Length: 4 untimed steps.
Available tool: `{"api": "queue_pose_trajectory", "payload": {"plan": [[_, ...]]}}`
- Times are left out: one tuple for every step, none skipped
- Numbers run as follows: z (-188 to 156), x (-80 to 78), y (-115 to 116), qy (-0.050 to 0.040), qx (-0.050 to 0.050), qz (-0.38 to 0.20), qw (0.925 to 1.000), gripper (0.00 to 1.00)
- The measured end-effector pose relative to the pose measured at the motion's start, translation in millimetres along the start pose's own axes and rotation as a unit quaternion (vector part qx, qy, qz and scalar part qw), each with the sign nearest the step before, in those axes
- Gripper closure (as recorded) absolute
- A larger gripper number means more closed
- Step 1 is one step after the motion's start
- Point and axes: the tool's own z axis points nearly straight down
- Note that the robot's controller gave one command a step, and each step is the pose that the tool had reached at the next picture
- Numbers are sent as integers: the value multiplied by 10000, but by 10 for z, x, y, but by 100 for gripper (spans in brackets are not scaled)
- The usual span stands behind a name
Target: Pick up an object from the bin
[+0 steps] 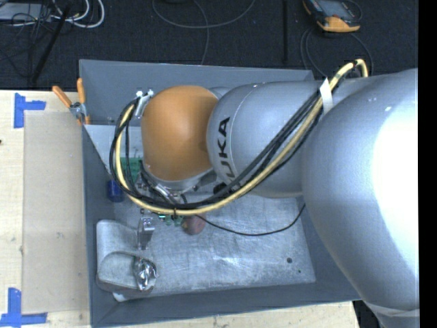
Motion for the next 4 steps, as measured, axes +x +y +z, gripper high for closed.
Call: {"api": "queue_pose_trajectory", "payload": {"plan": [[483,175,-120,-54,3,-189,9998,0],[363,132,-1152,-30,-2,-56,10000,0],[754,59,-1337,-54,-28,874,9962,0],[730,39,-1338,-82,-38,896,9959,100]]}}
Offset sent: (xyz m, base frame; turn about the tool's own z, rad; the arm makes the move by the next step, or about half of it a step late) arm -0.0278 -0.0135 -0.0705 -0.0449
